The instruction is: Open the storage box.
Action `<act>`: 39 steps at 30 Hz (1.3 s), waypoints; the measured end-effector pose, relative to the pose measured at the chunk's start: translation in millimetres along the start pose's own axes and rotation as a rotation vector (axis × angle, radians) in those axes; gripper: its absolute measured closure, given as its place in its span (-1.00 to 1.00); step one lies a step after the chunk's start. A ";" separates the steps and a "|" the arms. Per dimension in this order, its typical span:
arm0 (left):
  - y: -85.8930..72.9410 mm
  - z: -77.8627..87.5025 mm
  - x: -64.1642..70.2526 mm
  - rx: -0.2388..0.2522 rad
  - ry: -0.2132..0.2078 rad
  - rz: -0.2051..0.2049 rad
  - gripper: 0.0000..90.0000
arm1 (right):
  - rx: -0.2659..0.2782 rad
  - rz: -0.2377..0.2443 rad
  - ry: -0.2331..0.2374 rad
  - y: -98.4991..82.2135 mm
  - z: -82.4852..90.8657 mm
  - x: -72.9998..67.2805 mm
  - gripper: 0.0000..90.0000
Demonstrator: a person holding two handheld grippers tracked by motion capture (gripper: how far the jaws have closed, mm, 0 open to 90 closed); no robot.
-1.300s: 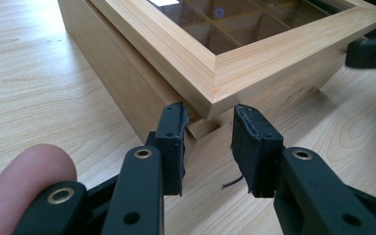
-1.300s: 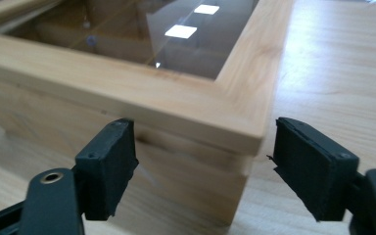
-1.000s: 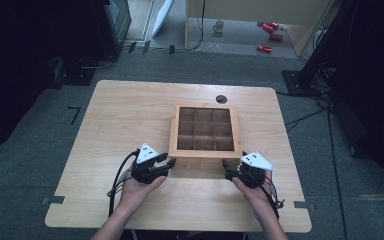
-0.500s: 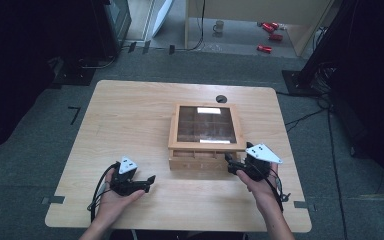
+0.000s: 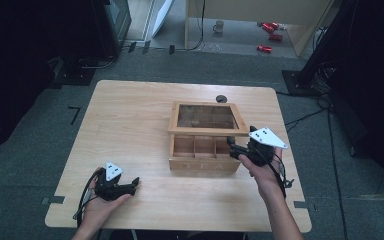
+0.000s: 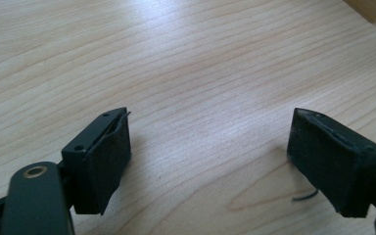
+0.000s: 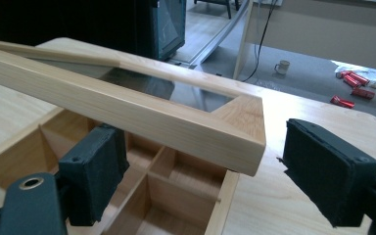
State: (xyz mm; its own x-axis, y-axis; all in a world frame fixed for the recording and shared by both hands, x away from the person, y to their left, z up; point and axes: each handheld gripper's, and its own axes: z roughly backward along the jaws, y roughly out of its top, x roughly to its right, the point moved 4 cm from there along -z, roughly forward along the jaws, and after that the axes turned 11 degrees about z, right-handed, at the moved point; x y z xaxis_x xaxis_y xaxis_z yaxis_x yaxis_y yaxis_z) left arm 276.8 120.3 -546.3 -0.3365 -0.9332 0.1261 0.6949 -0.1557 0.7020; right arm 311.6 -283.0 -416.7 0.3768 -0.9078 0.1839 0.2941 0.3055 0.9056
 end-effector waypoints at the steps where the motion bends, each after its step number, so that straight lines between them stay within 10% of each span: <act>1: 0.1 -0.1 0.0 0.000 -0.001 0.000 -0.64 | 0.003 -0.003 0.000 2.8 -1.8 1.6 -0.62; 19: 0.1 0.1 -0.3 -0.002 -0.001 0.001 -0.64 | 0.081 0.001 -0.008 50.5 -24.1 28.7 -0.61; 39: 0.0 0.2 -0.2 -0.005 -0.018 -0.005 -0.64 | 0.186 -0.009 0.010 86.9 -65.8 62.3 -0.15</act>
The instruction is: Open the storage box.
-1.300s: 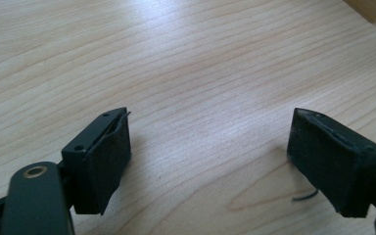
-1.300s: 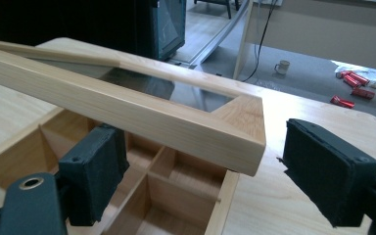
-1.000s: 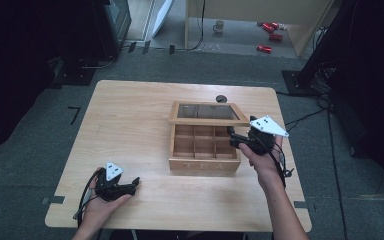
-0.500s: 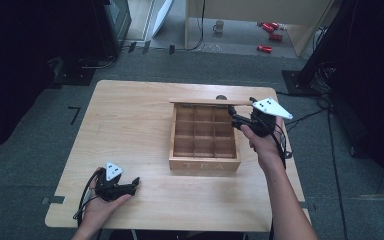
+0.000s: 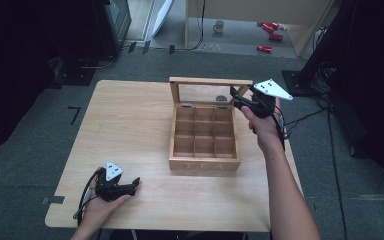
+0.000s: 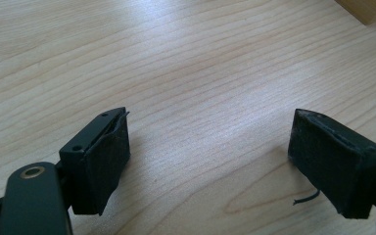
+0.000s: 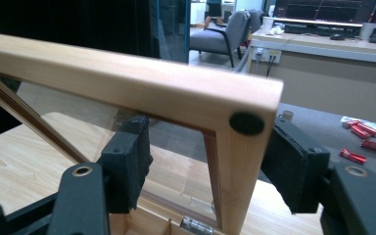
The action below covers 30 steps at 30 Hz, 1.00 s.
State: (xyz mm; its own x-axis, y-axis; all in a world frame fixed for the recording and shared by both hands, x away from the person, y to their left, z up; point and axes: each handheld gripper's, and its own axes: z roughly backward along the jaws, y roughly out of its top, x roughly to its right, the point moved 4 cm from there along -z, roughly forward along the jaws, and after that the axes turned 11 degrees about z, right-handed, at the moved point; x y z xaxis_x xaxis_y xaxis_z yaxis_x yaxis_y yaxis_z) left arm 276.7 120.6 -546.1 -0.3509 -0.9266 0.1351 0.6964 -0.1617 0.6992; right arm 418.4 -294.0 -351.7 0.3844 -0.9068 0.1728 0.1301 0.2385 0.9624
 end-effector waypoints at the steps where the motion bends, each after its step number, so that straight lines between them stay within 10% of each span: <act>1: 0.0 0.0 0.0 0.000 -0.002 0.001 -0.64 | 0.001 -0.002 0.004 -0.7 -2.3 1.9 -0.12; 12: 0.1 0.1 0.1 -0.001 -0.012 -0.001 -0.64 | 0.027 0.030 0.014 0.1 -13.9 20.2 0.25; 30: 0.3 0.1 0.1 -0.001 -0.021 0.000 -0.64 | 0.031 0.036 0.002 3.3 -23.7 27.2 0.32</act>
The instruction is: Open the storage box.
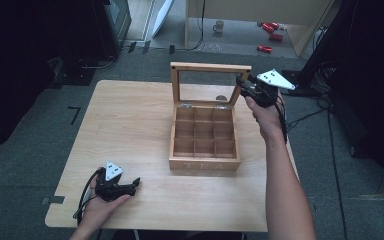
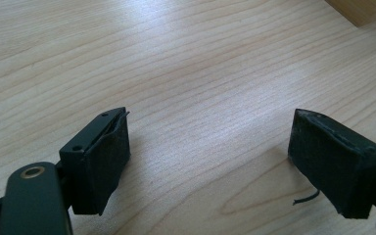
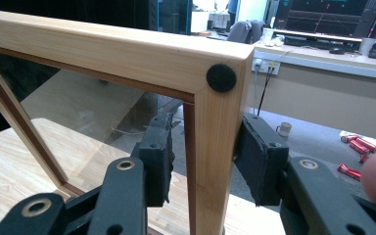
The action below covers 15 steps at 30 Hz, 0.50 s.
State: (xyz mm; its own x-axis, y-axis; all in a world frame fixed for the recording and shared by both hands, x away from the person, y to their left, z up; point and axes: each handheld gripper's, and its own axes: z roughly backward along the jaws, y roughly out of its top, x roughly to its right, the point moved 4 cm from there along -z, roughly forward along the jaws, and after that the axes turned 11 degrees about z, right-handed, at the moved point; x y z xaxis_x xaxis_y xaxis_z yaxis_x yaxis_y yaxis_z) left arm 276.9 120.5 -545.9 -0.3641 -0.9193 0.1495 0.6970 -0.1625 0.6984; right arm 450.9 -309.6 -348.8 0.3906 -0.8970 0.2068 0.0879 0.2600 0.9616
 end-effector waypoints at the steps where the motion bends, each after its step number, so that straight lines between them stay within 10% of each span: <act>1: 0.0 0.0 0.0 0.000 -0.001 0.000 -0.64 | 0.000 -0.003 -0.001 0.3 -0.9 0.3 0.32; 15: 0.3 0.3 -0.9 0.001 -0.010 0.005 -0.64 | -0.025 -0.062 -0.052 5.9 -23.8 13.7 0.47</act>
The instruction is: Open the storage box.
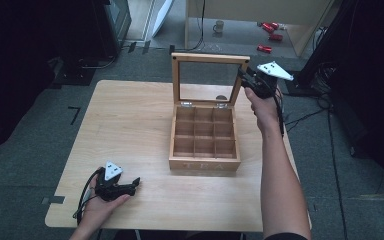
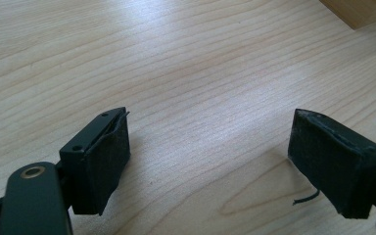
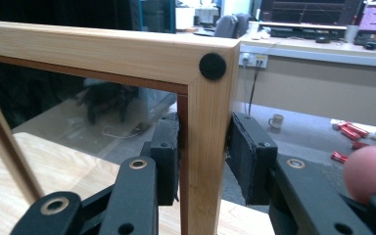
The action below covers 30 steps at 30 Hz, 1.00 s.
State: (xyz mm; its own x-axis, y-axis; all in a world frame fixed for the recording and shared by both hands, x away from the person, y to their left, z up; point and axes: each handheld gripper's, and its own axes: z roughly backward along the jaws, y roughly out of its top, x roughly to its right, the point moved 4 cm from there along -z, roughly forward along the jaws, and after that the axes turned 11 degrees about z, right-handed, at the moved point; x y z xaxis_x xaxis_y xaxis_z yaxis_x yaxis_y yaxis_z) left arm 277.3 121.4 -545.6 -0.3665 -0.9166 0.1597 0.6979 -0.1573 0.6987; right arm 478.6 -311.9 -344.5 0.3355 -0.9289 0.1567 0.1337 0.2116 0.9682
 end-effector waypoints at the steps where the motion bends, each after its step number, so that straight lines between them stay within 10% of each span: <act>1: -0.1 0.0 0.1 -0.001 -0.001 0.002 -0.64 | -0.005 -0.005 -0.005 0.8 -2.6 0.6 0.47; 30: 0.3 0.5 -1.2 0.002 -0.014 0.012 -0.64 | -0.139 -0.111 -0.095 7.1 -70.0 18.1 0.49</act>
State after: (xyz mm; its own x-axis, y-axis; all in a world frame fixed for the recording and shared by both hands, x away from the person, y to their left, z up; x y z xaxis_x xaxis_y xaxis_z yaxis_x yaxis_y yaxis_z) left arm 277.6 122.6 -545.2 -0.3666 -0.9132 0.1780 0.7010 -0.1453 0.6982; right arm 550.9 -305.9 -348.5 0.2225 -0.9721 0.0745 0.2946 0.1398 0.9453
